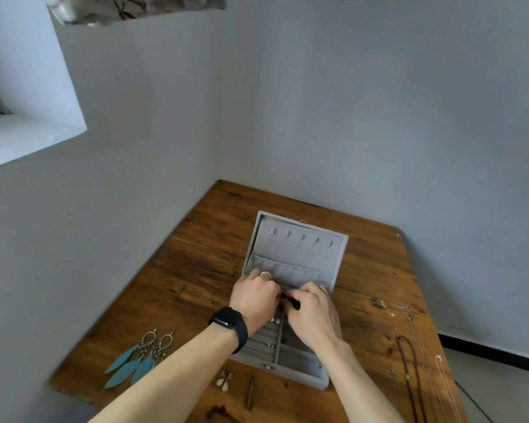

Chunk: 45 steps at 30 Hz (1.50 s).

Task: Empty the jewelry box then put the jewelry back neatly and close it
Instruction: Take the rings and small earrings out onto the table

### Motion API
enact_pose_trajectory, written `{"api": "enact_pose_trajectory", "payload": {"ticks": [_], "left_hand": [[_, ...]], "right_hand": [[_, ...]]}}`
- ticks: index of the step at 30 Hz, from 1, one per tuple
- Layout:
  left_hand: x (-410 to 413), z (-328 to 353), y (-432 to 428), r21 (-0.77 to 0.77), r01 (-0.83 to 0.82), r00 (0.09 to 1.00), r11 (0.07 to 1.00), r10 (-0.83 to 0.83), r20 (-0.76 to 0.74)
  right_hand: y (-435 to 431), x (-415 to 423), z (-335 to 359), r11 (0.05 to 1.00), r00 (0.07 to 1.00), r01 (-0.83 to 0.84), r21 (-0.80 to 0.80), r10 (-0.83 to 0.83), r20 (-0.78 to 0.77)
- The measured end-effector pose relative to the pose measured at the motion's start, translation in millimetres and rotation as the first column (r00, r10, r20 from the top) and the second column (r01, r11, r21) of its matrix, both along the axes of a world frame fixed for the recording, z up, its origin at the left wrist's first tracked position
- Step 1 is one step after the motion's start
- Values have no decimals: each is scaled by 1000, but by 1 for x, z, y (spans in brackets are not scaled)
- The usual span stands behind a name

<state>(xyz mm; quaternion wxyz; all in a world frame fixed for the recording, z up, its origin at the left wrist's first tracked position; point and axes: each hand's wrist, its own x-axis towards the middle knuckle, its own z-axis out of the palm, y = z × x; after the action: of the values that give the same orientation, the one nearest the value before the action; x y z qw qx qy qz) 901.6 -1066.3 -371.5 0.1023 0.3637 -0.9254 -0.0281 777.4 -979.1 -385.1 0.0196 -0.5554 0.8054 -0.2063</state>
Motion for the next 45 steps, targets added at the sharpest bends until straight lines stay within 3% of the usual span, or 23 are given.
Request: {"api": "enact_pose_trajectory", "payload": {"ticks": [4,10,14,19,24,28,34,45], "left_hand": [[2,-2,-3,14,-6,999,1000,7,-36],[38,7,-2,200,-88,939,976,149,-311],[72,16,7,278,-105,904,955,208,-373],[108,22,25,322,-102,879,941,237,-413],[135,10,48,368,-23,862,930,205,-464],[145,-3,74,357,-2,876,934,174,-449],[149,-21,104,335,15,903,942,131,-408],[139,-26,103,245,-26,951,969,100,-294]], "right_hand": [[-1,0,-2,1000,1000,4,-11,-4,-7],[-5,8,0,1000,998,28,-10,-28,-55],[-11,22,3,993,990,108,55,-102,-97],[-14,37,17,967,973,210,145,-221,63],[18,50,32,966,919,245,-85,-204,336],[70,80,34,949,852,236,-210,-98,514],[132,118,-9,959,769,249,-133,-113,629],[126,132,-37,961,871,254,-107,-179,458]]}}
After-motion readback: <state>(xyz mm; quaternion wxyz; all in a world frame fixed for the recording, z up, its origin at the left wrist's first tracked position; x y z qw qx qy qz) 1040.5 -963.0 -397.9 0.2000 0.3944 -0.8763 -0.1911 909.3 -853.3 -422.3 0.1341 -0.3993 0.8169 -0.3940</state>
